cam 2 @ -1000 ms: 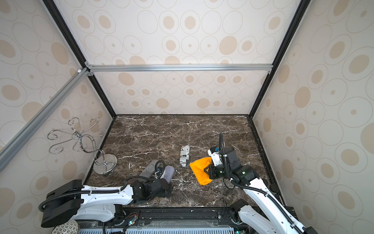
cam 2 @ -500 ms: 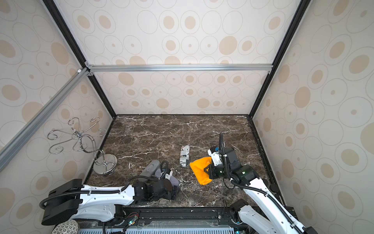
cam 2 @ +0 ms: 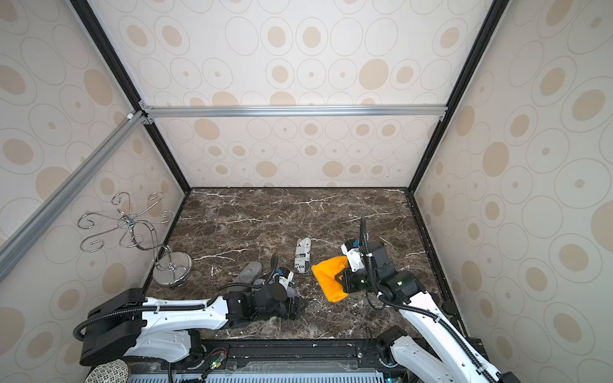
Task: Wipe the eyeglass case
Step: Place the eyeglass case at the center of the board, then pick up the eyeglass case from the center of the board.
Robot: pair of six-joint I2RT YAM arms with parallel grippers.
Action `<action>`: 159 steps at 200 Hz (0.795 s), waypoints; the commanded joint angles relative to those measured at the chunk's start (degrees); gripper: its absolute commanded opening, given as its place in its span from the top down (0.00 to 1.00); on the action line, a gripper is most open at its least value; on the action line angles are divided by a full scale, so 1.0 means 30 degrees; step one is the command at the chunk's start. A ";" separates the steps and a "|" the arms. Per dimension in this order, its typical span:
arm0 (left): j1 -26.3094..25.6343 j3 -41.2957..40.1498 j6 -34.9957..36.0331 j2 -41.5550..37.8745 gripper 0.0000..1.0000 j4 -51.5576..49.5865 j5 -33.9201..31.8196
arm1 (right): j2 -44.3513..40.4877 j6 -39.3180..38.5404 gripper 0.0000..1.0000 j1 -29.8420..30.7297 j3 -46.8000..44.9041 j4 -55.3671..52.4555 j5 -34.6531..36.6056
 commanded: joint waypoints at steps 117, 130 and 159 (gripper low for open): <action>0.4297 -0.0094 0.6773 -0.3404 0.00 -0.3354 -0.1635 | -0.0023 -0.0084 1.00 0.0178 0.0022 -0.0294 0.0150; 0.5194 -0.0667 0.7078 -0.3786 0.00 -0.2919 -0.0407 | 0.0109 -0.0123 1.00 0.0188 0.0041 -0.0257 0.0069; 0.6397 -0.1499 0.7885 -0.3948 0.00 -0.1930 0.1651 | 0.0065 -0.0121 1.00 0.0204 0.0001 -0.0257 0.0062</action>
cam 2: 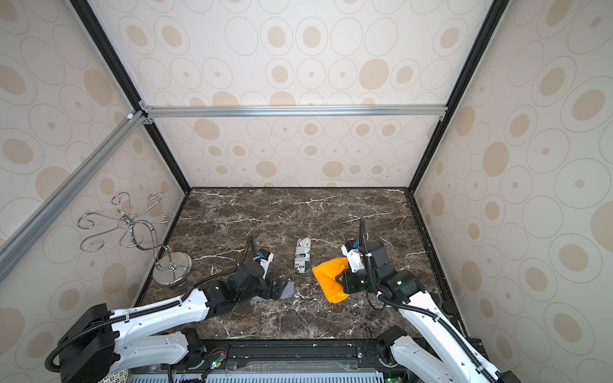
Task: Wipe the eyeglass case
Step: Pick up the eyeglass case from the center of the board.
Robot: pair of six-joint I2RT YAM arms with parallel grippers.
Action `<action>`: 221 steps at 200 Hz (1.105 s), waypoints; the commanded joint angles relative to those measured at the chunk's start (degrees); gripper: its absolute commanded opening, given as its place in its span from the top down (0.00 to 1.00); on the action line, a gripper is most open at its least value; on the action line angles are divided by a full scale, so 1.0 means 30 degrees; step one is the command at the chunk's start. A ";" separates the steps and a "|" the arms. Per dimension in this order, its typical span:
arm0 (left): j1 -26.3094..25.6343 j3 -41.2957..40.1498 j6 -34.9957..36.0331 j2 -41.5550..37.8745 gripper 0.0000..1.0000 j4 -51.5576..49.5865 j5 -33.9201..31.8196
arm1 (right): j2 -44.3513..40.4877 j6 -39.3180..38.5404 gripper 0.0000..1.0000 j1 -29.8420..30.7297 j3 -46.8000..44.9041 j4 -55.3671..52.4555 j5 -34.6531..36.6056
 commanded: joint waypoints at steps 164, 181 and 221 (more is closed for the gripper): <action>0.0418 -0.3237 0.0241 -0.0404 0.04 0.1526 0.2306 | 0.0177 -0.0137 1.00 0.0278 -0.0045 0.0250 -0.0189; 0.0082 -0.3130 0.0476 -0.0041 0.05 0.1337 0.1713 | 0.0159 -0.0139 1.00 0.0263 -0.0017 0.0190 -0.0112; -0.0977 -0.2554 0.0601 0.1658 0.08 0.1613 -0.0071 | 0.0193 -0.0155 1.00 0.0292 0.0038 0.0056 -0.0039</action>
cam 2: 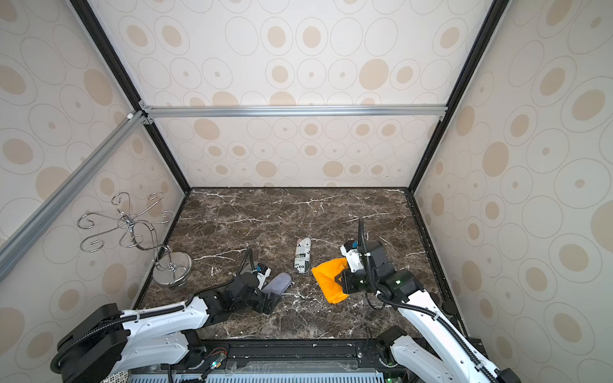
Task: Wipe the eyeglass case
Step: Pick up the eyeglass case from the center of the board.
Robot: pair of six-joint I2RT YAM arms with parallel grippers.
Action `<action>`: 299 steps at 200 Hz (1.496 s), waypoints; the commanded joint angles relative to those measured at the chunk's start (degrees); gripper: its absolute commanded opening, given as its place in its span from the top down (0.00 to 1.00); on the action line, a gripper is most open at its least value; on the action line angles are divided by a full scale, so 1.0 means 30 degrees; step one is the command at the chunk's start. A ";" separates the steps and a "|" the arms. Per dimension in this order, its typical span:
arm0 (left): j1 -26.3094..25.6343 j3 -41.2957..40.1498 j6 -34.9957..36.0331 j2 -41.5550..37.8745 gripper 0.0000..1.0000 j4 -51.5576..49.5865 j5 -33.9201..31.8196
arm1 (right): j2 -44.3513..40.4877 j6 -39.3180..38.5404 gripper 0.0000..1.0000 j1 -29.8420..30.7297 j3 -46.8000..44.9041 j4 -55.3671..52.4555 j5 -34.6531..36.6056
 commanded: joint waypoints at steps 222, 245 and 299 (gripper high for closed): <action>-0.4087 0.0799 0.4267 0.2023 0.44 0.5303 0.0017 | 0.5780 -0.0999 1.00 0.3704 0.2545 0.1830 0.3635; -0.4131 0.1146 0.4508 0.2178 0.45 0.6131 0.1126 | 0.7156 -0.1464 1.00 0.4570 0.3298 0.1566 0.4945; -0.4115 0.1704 0.4840 0.2076 0.46 0.7291 0.1958 | 0.9198 -0.1776 1.00 0.6873 0.3971 0.1782 0.6637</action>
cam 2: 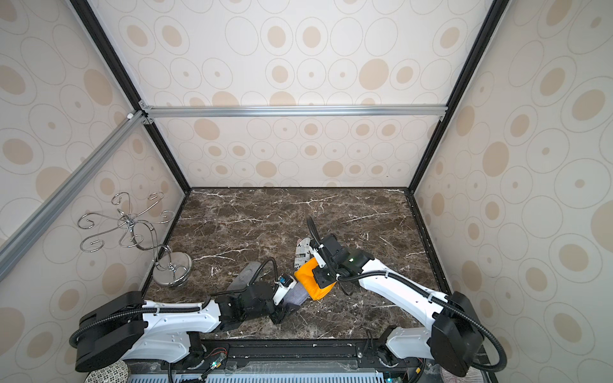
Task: Wipe the eyeglass case
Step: Pick up the eyeglass case from the center of the board, then wipe the dirt from the eyeglass case.
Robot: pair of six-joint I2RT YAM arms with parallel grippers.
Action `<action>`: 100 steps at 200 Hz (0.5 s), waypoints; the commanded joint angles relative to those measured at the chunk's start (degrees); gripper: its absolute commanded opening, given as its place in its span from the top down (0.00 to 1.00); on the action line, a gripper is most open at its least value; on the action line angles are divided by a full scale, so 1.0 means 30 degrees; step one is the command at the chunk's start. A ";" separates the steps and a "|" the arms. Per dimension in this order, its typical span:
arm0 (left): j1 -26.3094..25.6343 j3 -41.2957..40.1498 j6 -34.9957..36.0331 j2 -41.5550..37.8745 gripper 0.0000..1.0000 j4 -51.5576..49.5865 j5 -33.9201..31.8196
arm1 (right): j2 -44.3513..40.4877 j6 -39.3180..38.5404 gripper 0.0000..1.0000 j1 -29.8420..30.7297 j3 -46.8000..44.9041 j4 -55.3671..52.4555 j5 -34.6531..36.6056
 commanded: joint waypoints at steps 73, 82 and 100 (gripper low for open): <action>-0.0158 0.1743 0.0448 0.1080 0.47 0.2979 0.0978 | 0.1102 0.0938 1.00 0.2936 -0.0240 0.2452 -0.1131; -0.0168 0.1699 0.0434 0.1010 0.47 0.2996 0.0943 | 0.1045 0.1116 1.00 0.2940 -0.0401 0.2544 -0.0941; -0.0167 0.1591 0.0489 0.0772 0.48 0.2700 0.0882 | 0.0861 0.1669 1.00 0.2889 -0.0476 0.1903 0.1007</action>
